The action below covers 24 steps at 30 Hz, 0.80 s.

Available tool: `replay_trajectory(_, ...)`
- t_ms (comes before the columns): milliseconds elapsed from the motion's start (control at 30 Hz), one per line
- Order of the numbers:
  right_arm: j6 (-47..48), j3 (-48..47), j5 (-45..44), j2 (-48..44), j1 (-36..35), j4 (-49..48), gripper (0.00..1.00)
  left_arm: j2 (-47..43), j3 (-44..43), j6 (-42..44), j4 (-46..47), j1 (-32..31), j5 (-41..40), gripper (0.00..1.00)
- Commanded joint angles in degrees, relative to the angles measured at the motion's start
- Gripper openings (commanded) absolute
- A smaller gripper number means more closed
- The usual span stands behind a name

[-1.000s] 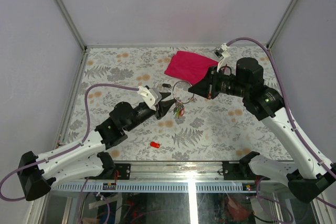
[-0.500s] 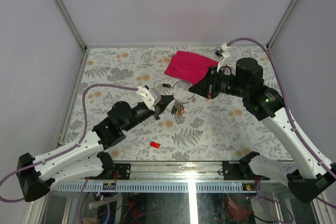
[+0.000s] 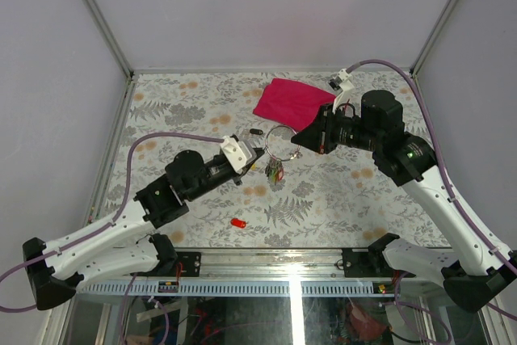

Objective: Put the keys on the keyring

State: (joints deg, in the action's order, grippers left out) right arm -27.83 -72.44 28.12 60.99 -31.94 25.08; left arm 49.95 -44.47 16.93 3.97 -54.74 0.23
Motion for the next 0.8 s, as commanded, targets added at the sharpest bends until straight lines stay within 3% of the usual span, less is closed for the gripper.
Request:
replay_trajectory(0,1.72,-1.48,-1.84,-1.09,0.04,-1.03,0.08,-0.21,-3.72,6.96,-8.17,0.05,-1.77,0.11)
replay_trajectory(200,1.30,-0.91,-0.88,-0.96,0.02,-1.84,0.07,-0.69,-4.40,12.26,-10.56,-0.01,-4.09,0.00)
replay_trajectory(367,0.95,-0.33,-0.01,-1.27,-0.04,-2.68,0.02,-0.71,-4.40,14.28,-10.60,0.04,-2.95,0.00)
replay_trajectory(433,1.38,-0.38,0.51,-1.43,0.04,-2.71,0.00,-1.12,-3.79,13.05,-9.41,0.00,-1.36,0.07)
replay_trajectory(600,6.01,-3.02,2.59,-0.93,0.03,1.02,0.00,-4.25,2.87,5.60,2.65,0.04,-0.92,0.38)
replay_trajectory(767,8.56,-4.92,2.45,-0.96,0.04,3.72,0.00,-5.25,6.49,-2.48,10.40,0.05,-0.06,0.52)
